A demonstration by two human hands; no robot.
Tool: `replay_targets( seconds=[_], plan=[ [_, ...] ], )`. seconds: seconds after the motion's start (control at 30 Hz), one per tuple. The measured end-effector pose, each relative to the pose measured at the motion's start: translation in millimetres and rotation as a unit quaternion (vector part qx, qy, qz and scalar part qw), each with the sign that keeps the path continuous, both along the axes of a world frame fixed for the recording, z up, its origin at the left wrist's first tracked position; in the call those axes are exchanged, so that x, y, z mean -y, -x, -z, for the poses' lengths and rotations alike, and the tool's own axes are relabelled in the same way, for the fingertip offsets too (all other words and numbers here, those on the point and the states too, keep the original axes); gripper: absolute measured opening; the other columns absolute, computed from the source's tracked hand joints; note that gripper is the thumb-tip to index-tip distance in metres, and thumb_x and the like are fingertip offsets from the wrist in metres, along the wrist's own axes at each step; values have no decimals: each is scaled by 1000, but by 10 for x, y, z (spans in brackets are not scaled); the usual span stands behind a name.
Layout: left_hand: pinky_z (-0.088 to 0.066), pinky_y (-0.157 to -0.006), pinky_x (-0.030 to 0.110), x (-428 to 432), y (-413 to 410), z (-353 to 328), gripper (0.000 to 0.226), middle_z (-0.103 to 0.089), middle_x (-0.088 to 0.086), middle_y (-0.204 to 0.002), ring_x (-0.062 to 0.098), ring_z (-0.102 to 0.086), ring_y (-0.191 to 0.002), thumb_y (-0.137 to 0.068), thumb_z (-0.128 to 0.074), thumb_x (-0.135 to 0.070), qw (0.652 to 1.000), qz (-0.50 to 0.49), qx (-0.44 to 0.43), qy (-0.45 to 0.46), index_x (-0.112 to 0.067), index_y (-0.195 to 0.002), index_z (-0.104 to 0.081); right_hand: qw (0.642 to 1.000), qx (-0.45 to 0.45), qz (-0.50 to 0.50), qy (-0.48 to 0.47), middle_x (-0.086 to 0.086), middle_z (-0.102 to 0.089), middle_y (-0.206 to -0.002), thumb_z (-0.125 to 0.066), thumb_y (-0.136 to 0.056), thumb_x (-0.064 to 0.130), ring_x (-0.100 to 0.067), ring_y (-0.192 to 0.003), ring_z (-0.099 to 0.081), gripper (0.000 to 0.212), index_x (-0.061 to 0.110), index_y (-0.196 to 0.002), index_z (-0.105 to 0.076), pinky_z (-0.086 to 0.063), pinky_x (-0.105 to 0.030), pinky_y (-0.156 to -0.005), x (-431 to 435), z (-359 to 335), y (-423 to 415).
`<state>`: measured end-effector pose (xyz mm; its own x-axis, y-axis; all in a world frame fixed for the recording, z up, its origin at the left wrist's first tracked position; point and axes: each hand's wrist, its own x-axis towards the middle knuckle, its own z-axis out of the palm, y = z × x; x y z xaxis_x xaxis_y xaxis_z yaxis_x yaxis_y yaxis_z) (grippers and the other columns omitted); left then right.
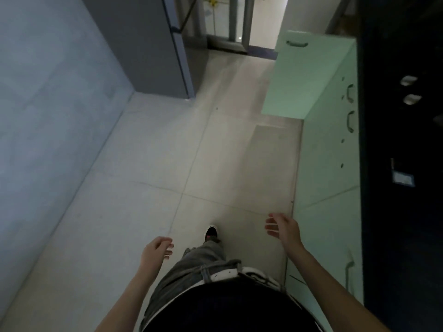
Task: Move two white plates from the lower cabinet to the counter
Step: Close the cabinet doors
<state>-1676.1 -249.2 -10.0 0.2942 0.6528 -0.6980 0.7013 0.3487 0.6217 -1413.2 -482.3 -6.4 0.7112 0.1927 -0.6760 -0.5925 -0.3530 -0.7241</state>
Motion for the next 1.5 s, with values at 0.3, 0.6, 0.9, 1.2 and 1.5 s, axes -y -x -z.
replay_targets(
  seconds=[0.3,0.6,0.9,1.2,1.5],
  plan=[
    [-50,-69,32,-1250,-1212,-173,14,-70,11,-86,22,-64,-74,-96,-53,-7,998,51,45,0,-8,-93,-67,999,14,22,24,-16,-62,-79,-47,-101,7,-29,-66,-59,20,-6,-104,-61,-54,-22,-52,-847,-100,-854],
    [-49,-71,34,-2302,-3242,-26,18,-70,9,-82,22,-64,-72,-95,-52,-6,994,93,55,-11,-13,-87,-67,996,4,71,46,-24,-64,-93,-46,-100,8,-33,-71,-62,24,-9,-107,-62,-52,-38,-68,-1578,249,-2527],
    [-52,-69,34,-3330,-4786,-184,20,-70,12,-84,27,-66,-75,-97,-50,-6,999,7,43,-25,-9,-87,-67,1000,11,3,-8,-22,-63,-86,-48,-99,8,-34,-75,-63,20,-6,-102,-63,-52,-42,-73,-3051,-90,-4667],
    [-53,-69,34,-4578,-6238,63,21,-70,13,-83,31,-66,-77,-96,-52,-6,1000,-3,22,-14,-10,-84,-68,999,11,21,-38,-18,-64,-84,-47,-100,9,-30,-72,-64,22,-5,-104,-63,-54,-37,-70,-4345,20,-6388],
    [-51,-70,34,-5856,-8578,-197,20,-70,11,-84,25,-65,-76,-97,-50,-8,986,151,69,3,-9,-87,-68,993,11,118,0,-22,-67,-89,-49,-100,12,-33,-75,-67,21,-1,-100,-65,-57,-37,-69,-4975,-105,-7718]
  ],
)
